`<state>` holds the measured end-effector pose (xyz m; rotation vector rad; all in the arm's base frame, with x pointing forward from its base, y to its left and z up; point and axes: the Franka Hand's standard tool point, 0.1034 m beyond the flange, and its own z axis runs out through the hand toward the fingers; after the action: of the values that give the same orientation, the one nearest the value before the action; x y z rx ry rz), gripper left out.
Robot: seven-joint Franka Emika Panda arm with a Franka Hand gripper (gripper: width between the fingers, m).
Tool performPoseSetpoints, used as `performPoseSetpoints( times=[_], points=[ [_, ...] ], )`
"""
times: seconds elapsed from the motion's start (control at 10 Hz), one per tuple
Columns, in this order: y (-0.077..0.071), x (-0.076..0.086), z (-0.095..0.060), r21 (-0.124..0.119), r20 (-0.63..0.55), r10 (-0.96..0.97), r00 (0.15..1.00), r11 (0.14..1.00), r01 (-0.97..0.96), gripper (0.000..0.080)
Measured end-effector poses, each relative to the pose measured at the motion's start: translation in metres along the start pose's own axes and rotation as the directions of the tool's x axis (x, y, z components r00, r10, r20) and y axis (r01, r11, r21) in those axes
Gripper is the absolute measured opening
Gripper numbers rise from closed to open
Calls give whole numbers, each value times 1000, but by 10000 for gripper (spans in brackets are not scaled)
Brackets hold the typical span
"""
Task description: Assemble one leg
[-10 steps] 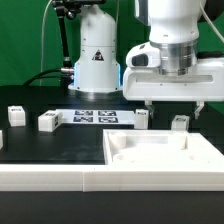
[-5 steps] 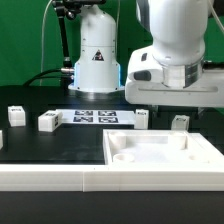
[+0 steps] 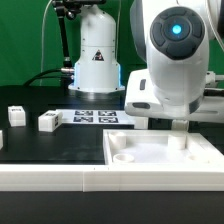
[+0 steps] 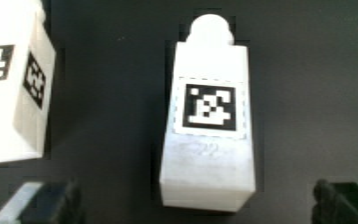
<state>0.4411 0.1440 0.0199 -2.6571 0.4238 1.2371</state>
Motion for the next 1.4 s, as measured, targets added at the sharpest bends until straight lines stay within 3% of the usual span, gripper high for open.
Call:
performPoseSetpoints(
  times=[0.4,0.6,0.8,0.9,1.4],
  points=[
    [3,-6,32,-25,16,4,1000,1000,-3,649],
    [4,-7,36,-30,17,5,1000,1000,-4,649],
    [5,-7,36,-29,16,5,1000,1000,-4,383],
    [5,-7,36,-29,16,5,1000,1000,-4,289],
    [5,-7,36,-29,16,5,1000,1000,-4,290]
  ],
)
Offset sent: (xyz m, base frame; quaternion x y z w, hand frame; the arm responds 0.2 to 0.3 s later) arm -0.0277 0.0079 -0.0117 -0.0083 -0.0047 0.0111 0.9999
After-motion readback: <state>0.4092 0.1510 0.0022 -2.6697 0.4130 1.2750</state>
